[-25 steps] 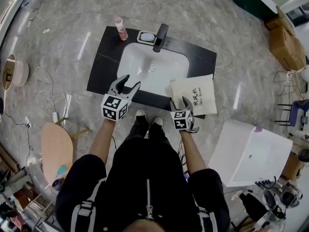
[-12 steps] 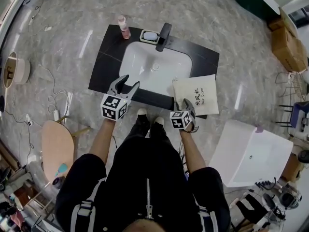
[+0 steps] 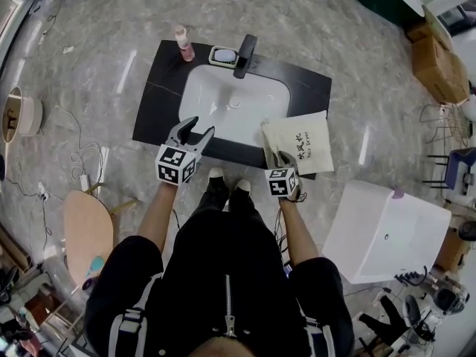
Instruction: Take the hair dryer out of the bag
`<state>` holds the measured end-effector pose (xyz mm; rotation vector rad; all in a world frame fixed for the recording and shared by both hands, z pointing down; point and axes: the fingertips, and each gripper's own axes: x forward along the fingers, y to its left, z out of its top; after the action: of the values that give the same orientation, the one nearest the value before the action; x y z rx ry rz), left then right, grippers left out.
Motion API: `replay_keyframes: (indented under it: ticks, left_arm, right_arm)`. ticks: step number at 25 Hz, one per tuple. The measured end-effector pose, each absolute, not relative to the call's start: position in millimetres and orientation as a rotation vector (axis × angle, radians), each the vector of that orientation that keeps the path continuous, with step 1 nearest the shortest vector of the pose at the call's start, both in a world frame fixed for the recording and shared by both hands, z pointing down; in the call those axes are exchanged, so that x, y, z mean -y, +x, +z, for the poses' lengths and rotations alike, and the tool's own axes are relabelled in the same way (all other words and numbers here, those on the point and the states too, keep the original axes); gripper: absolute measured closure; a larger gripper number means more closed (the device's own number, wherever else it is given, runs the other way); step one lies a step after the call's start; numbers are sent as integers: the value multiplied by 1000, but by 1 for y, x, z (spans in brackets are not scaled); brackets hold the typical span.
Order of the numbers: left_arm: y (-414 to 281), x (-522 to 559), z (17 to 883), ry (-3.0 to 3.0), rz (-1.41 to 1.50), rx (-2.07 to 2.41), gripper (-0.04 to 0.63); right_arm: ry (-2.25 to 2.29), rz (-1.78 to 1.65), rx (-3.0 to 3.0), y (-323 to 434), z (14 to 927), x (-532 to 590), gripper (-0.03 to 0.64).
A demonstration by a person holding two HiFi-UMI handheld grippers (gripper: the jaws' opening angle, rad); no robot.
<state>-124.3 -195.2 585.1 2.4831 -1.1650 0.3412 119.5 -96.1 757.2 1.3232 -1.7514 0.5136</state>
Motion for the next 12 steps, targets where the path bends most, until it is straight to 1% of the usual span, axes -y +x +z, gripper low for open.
replay_keyframes:
  ticks: [4, 12]
  left_arm:
    - [-117, 193, 588, 2492, 345, 1137, 354]
    - [-99, 188, 593, 2509, 353, 1072, 354]
  right_arm:
    - [1348, 576, 1805, 125, 748, 97, 560]
    - [1364, 609, 1862, 131, 725, 104, 569]
